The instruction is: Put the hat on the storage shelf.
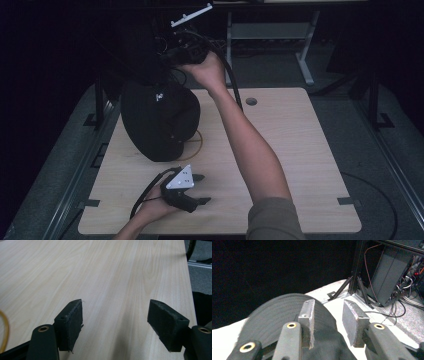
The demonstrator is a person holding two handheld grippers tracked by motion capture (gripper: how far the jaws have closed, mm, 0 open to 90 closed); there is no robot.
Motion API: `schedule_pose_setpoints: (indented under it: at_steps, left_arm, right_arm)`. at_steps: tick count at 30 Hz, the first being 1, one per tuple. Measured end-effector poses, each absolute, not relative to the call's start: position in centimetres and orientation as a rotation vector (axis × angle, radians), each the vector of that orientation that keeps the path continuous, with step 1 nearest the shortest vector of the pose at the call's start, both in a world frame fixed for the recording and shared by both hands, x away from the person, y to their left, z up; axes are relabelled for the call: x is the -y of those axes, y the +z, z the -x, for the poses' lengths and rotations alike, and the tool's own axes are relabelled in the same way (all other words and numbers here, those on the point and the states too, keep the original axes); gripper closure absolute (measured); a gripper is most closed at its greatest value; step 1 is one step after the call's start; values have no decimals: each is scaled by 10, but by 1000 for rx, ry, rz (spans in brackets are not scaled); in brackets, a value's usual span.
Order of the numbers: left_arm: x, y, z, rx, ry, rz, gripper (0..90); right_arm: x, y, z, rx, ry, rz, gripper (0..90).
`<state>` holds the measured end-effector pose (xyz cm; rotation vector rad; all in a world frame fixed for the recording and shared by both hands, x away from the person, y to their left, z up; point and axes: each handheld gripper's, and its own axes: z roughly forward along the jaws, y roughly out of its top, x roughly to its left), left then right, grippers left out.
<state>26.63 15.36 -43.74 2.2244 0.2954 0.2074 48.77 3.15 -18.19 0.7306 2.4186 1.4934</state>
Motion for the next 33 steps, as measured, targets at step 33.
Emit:
schedule_pose_setpoints:
  at_steps: [33]
  left_arm:
    - [-155, -440, -270, -341, 186, -2217, 267]
  right_arm:
    - [83, -232, -458, -2374, 1642, -909, 322]
